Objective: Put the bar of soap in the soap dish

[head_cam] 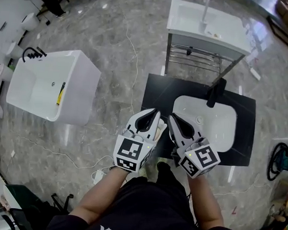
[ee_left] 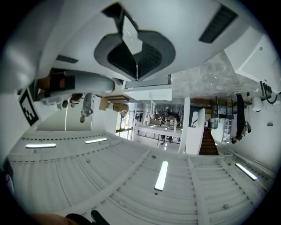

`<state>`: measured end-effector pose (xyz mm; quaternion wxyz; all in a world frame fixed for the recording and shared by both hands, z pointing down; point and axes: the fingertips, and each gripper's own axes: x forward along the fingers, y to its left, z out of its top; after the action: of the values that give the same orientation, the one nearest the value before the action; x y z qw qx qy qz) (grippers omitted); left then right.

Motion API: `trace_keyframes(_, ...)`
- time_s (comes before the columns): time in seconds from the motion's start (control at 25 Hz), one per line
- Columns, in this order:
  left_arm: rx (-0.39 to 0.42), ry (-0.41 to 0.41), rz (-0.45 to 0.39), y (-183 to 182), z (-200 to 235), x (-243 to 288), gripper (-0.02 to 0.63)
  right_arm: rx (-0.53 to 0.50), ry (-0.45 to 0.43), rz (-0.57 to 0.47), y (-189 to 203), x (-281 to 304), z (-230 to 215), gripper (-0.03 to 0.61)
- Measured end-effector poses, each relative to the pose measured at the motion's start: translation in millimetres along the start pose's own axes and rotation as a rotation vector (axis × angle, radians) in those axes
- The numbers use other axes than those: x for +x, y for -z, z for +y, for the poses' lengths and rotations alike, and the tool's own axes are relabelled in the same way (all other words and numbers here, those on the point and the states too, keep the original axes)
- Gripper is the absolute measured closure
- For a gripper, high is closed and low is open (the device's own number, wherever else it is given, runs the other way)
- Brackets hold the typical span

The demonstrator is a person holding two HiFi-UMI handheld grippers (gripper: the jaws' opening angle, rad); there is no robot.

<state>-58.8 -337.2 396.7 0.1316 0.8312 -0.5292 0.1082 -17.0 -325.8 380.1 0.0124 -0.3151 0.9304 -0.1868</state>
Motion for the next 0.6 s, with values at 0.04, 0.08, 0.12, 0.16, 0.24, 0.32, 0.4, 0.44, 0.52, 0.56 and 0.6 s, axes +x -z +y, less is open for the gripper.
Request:
trace_keyframes(0.04, 0.003, 0.007, -0.033, -10, -2, -5, 0.601, -0.009, 0.007, -0.004, -2, -1, 5, 0.571)
trace_keyframes(0.08, 0.008, 0.015, -0.060, -19, -5, -11, 0.604, -0.019, 0.014, -0.010, -4, -3, 11, 0.571)
trace_keyframes(0.12, 0.015, 0.025, -0.083, -26, -7, -16, 0.605, -0.030, 0.020, -0.015, -7, -5, 17, 0.571)
trace_keyframes(0.16, 0.023, 0.036, -0.102, -33, -11, -22, 0.606, -0.040, 0.026, -0.021, -10, -8, 23, 0.571)
trace_keyframes(0.24, 0.036, 0.060, -0.134, -42, -18, -34, 0.606, -0.061, 0.041, -0.035, -16, -13, 36, 0.571)
trace_keyframes(0.32, 0.046, 0.081, -0.161, -49, -25, -46, 0.606, -0.090, 0.061, -0.046, -22, -18, 47, 0.572)
trace_keyframes(0.4, 0.053, 0.096, -0.184, -53, -30, -57, 0.607, -0.124, 0.087, -0.051, -26, -22, 55, 0.572)
trace_keyframes(0.44, 0.055, 0.100, -0.195, -55, -32, -62, 0.606, -0.136, 0.099, -0.053, -28, -24, 58, 0.572)
trace_keyframes(0.52, 0.054, 0.105, -0.211, -57, -33, -71, 0.607, -0.150, 0.119, -0.057, -29, -28, 63, 0.572)
trace_keyframes(0.56, 0.052, 0.109, -0.218, -57, -33, -74, 0.606, -0.156, 0.126, -0.060, -30, -30, 66, 0.572)
trace_keyframes(0.6, 0.049, 0.113, -0.223, -56, -33, -78, 0.606, -0.162, 0.130, -0.063, -30, -31, 70, 0.572)
